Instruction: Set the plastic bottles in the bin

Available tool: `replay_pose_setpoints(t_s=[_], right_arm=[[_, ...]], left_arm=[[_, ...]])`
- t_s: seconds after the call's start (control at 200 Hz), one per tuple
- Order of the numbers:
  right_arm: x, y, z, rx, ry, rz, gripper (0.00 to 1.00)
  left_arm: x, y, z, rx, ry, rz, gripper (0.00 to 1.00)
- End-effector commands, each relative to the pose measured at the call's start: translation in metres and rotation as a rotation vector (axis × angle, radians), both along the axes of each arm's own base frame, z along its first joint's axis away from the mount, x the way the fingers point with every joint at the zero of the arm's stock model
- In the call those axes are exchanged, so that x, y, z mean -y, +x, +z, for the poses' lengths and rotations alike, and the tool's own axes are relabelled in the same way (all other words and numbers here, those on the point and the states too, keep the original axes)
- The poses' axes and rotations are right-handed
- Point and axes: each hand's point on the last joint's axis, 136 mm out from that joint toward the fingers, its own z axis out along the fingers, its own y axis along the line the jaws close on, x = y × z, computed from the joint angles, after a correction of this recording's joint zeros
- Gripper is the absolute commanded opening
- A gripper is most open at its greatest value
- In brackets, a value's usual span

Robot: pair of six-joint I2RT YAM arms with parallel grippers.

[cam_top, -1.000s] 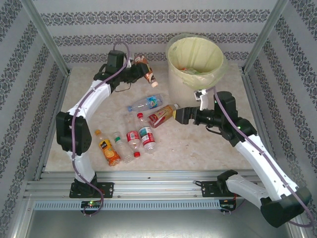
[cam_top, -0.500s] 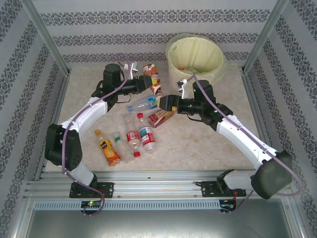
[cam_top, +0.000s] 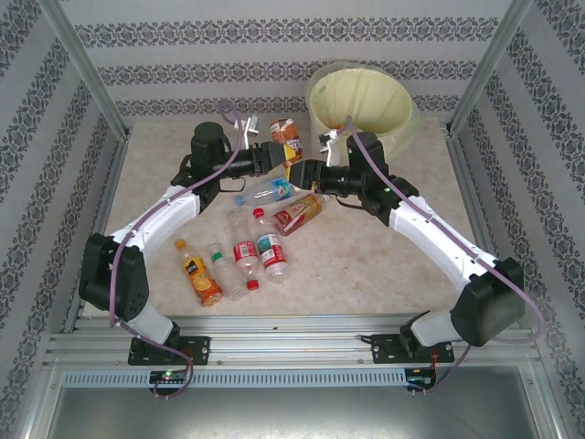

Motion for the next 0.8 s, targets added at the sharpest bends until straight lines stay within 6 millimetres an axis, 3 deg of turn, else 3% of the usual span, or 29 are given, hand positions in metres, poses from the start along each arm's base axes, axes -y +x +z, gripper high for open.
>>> replay_pose_setpoints(t_s=[0.0,0.12,0.29,0.52,0.794], right_arm=[[-0.001,0.0,0.008,0.029,-0.004,0.005,0.45],[0.003,-0.002,0.01,0.038,-0.009,0.002,0.34],[0.014,-0.006,0.013,0.047,-0.013,-0.02,0.28],[0.043,-0.005,0.032,0.095,-0.051,-0.114,0.29],[0.097,0.028,0.051,0.061,-0.193,-0.412,0.3]], left_arm=[[0.005,-0.007,0.012,0.055,-0.026,-0.033,0.5],[0.004,-0.008,0.015,0.061,-0.033,-0.035,0.58],[0.002,-0.015,0.032,0.117,-0.053,-0.044,1.0],[-0.009,-0.031,0.051,0.272,0.021,0.002,1.0],[-0.032,-0.062,0.052,0.435,0.233,0.06,1.0]])
